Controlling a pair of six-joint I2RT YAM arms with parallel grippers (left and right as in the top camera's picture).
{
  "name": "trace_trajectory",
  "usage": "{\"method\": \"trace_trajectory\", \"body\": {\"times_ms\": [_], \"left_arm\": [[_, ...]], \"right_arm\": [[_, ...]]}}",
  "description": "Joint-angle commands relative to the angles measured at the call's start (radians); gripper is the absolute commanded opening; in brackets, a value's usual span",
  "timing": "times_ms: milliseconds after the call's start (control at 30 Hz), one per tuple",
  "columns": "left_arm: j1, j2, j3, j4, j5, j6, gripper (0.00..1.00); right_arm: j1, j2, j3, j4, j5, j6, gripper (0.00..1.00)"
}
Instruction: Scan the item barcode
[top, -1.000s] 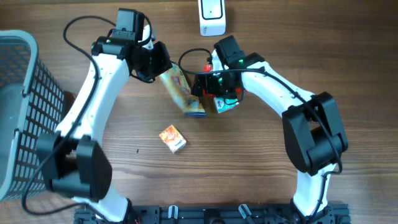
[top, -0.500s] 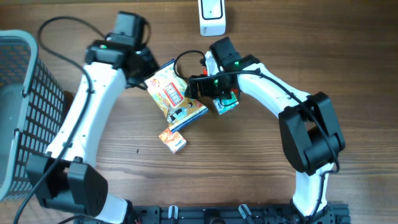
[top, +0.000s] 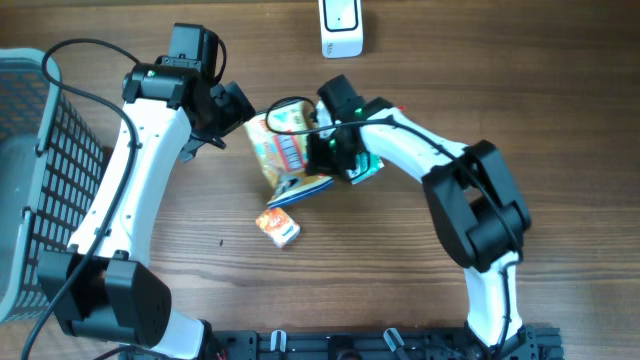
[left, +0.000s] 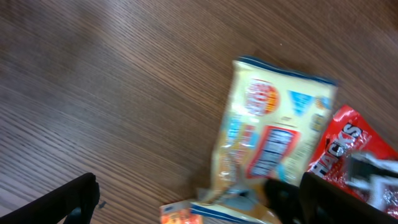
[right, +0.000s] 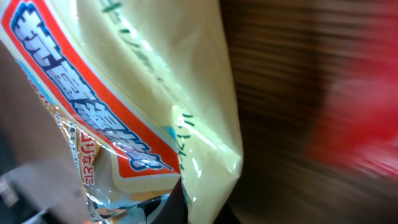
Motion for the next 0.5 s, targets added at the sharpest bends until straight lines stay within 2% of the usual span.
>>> {"method": "trace_trajectory", "body": {"times_ms": [0, 133, 267, 333, 400, 467], "left_arm": [[0.008, -0.021, 0.014, 0.000, -0.045, -0.002, 1.00], [0.008, -0.021, 0.012, 0.008, -0.045, -0.002, 1.00], [0.008, -0.021, 0.012, 0.008, -0.045, -0.002, 1.00], [0.008, -0.021, 0.012, 0.006, -0.045, -0.002, 1.00], [0.008, -0.021, 0.012, 0.005, -0.045, -0.002, 1.00], [0.008, -0.021, 0.012, 0.004, -0.045, -0.002, 1.00]], "right_arm": [[-0.034, -0.208, 0.059, -0.099, 0.444, -0.045, 0.04], [-0.013, -0.473, 0.064, -0.169, 1.054, -0.060, 0.04], [-0.015, -0.482, 0.052, -0.169, 1.417, -0.145, 0.04], [-0.015, -0.442, 0.050, -0.209, 1.501, -0.155, 0.04], [-0.022, -0.380, 0.049, -0.341, 1.608, -0.146, 0.04], [-0.034, -0.311, 0.048, -0.439, 1.486, -0.144, 0.04]]}}
